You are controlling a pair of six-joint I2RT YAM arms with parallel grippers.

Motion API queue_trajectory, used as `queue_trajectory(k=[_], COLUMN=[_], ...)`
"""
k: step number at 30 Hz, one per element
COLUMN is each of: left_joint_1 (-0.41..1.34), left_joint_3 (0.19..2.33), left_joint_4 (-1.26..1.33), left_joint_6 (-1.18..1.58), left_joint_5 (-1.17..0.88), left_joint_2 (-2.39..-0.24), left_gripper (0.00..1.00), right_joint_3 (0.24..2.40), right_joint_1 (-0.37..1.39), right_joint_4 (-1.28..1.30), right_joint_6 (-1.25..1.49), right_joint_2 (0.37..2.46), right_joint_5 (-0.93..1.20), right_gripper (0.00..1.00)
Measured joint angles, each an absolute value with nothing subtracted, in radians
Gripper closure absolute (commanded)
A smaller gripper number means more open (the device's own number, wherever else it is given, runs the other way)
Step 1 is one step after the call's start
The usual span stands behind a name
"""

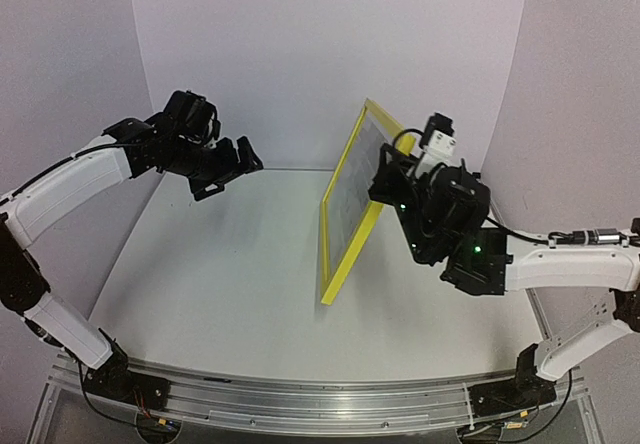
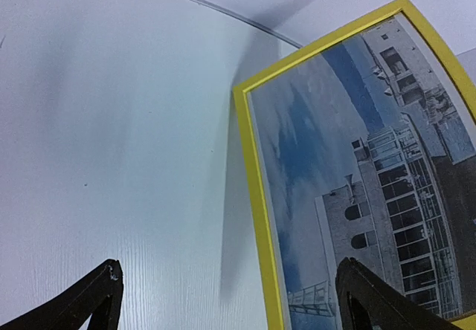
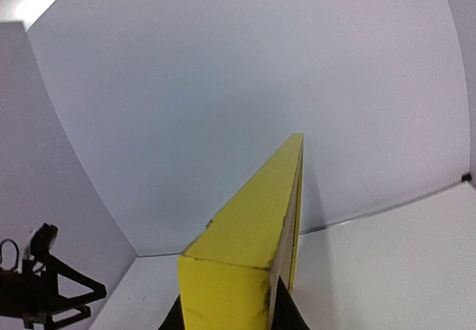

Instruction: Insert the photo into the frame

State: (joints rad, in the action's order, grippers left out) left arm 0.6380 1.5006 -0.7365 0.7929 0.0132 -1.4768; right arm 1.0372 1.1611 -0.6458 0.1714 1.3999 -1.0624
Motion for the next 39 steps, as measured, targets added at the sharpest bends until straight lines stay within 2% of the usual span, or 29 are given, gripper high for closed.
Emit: queue_trajectory(k=[3,7,13,16,28,32,37,39], left_joint_1=[0.638,0.634,0.632,0.624,0.6,0.6,0.601,0.601], left_joint_3=[1.479,1.447,1.356,1.28,1.231,1.223,1.215,1.214], left_joint_4=[-0.704,-0.654,-0.577,-0.54,-0.44,-0.359,-0.3,-0.29], left_joint_6=[0.793,0.806,0.842,0.86,0.866,0.888,0.907,0.912], left_joint_5=[-0.019,-0.062,-0.115,-0.146,-0.232,-0.295,-0.36,-0.37], left_joint_2=[-1.508,-1.546,-1.621,-1.66,-1.775,-1.817,-1.906,-1.931], left_gripper=[0.0,0.0,0.01,0.02,0.01,0.04,0.05,0.05], right_joint_3=[0.858,0.696,0.599,0.597,0.445,0.443,0.46,0.49], right_joint_1=[1.151,1.15,1.153,1.153,1.151,1.15,1.15,1.15], right_joint_4=[-0.585,-0.343,-0.135,-0.089,-0.034,-0.03,-0.03,-0.037], right_joint_6=[0.458,0.927,1.44,1.602,1.885,1.943,2.007,2.02], right_joint_2=[1.263,1.151,1.197,1.224,1.162,1.185,1.28,1.345], right_joint_5=[-1.107,-1.151,-1.148,-1.142,-1.034,-1.001,-0.948,-0.922], right_gripper=[1.0,1.0,0.97,1.0,0.99,0.89,0.85,0.78])
